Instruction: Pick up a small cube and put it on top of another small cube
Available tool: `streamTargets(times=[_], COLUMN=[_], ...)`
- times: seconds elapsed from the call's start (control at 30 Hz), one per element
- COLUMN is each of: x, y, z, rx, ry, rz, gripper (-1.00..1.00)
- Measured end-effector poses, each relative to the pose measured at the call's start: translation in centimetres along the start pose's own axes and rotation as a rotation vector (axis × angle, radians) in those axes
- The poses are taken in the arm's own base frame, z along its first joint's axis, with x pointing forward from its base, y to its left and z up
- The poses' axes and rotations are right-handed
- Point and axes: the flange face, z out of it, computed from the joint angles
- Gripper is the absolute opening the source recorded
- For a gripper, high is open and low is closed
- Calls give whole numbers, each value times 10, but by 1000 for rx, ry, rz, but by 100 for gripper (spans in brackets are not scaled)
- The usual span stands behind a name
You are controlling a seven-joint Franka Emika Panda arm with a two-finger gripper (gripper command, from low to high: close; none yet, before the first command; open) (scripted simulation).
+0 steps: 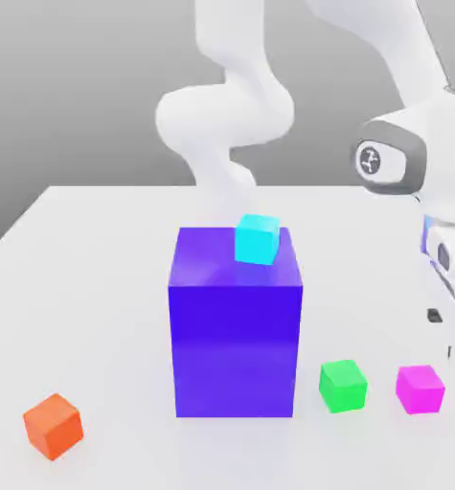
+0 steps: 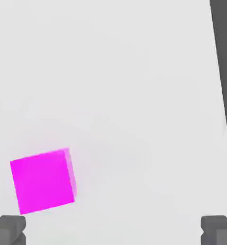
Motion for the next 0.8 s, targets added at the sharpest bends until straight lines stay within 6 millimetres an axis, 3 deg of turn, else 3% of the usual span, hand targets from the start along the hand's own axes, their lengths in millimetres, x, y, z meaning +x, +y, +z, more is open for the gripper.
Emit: streamTargets(times=[0.17, 0.2, 0.4, 0.47, 0.63, 0.8], x=[-5, -6, -6, -5, -7, -35], y=[-10, -10, -11, -11, -7, 26], z=[63, 73, 78, 68, 16, -10], rx=[12, 11, 11, 11, 7, -23], ry=[-22, -23, -25, -25, -26, -32], rz=[-48, -49, -50, -50, -47, 3], gripper=[0, -100, -100, -100, -100, -100])
